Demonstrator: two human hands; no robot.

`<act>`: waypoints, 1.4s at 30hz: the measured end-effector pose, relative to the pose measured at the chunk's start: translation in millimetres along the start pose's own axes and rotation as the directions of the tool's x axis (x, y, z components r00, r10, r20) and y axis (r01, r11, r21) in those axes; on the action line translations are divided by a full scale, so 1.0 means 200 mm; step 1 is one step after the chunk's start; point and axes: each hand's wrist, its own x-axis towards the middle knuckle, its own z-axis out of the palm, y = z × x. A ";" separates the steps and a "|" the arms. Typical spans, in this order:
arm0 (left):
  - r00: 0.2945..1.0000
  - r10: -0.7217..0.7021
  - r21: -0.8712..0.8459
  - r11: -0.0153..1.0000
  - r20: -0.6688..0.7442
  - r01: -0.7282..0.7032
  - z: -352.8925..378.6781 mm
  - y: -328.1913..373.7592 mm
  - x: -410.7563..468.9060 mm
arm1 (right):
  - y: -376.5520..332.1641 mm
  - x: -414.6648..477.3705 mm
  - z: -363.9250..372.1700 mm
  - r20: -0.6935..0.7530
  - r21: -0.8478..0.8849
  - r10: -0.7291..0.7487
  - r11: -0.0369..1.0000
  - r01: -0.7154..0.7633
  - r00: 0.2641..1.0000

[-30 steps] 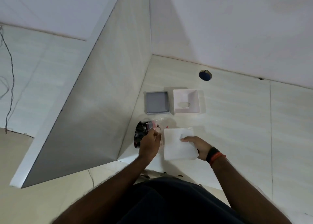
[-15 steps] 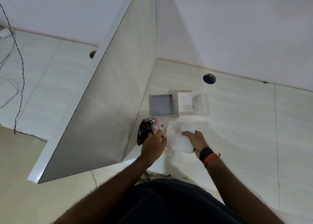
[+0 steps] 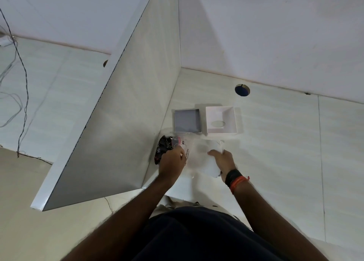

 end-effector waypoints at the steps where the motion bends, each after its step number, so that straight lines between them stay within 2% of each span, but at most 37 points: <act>1: 1.000 -0.023 -0.010 1.000 0.002 0.023 -0.01 -0.01 0.01 | -0.02 -0.01 -0.03 0.056 -0.026 0.009 1.000 -0.007 0.998; 3: 0.998 -0.052 -0.023 0.998 0.026 0.052 -0.02 -0.02 0.02 | -0.05 -0.02 -0.10 0.202 -0.024 0.078 0.997 -0.075 0.976; 5: 0.998 -0.047 -0.035 0.998 0.045 0.049 -0.03 -0.03 0.03 | -0.06 -0.02 -0.17 0.310 0.070 0.117 0.987 -0.145 0.944; 9: 0.997 0.017 -0.106 0.994 0.080 -0.008 -0.02 -0.02 0.02 | -0.03 0.01 -0.21 0.350 0.397 0.005 0.905 -0.153 0.937; 11: 0.995 0.021 -0.145 0.989 0.098 -0.007 -0.02 0.00 0.01 | -0.02 0.01 -0.17 0.359 0.429 -0.011 0.890 -0.155 0.933; 17: 0.985 -0.117 -0.356 0.922 0.128 0.156 -0.03 0.00 0.01 | 0.05 0.00 -0.10 0.428 0.213 0.146 0.943 -0.256 0.892; 21: 0.981 -0.141 -0.469 0.863 0.131 0.187 -0.04 -0.01 0.03 | 0.08 0.01 -0.11 0.364 0.222 0.165 0.941 -0.257 0.917; 25: 0.985 -0.083 -0.366 0.921 0.154 0.135 -0.04 -0.02 0.01 | 0.07 0.06 -0.08 0.241 0.280 0.141 0.937 -0.208 0.960; 28: 0.990 -0.013 -0.297 0.953 0.138 0.054 -0.06 0.01 -0.02 | 0.03 0.07 -0.03 0.132 0.251 0.121 0.956 -0.151 0.984; 33: 0.996 0.015 -0.113 0.994 0.086 -0.005 -0.09 0.03 -0.02 | -0.01 0.05 0.08 0.016 0.159 -0.023 0.987 0.020 1.000; 35: 0.999 0.009 -0.070 0.998 0.050 -0.006 -0.10 0.03 -0.01 | -0.03 0.03 0.12 0.027 0.014 -0.107 0.994 0.107 0.994; 38: 1.000 0.002 -0.069 0.998 0.009 -0.001 -0.12 0.05 0.00 | -0.04 0.00 0.16 0.148 -0.161 -0.191 0.963 0.215 0.970; 40: 1.000 0.018 -0.073 0.997 -0.012 -0.019 -0.13 0.05 0.01 | -0.04 -0.01 0.18 0.203 -0.200 -0.194 0.951 0.234 0.960; 42: 0.998 0.052 -0.075 0.996 -0.028 -0.054 -0.13 0.06 0.01 | -0.02 -0.01 0.20 0.208 -0.162 -0.183 0.962 0.218 0.961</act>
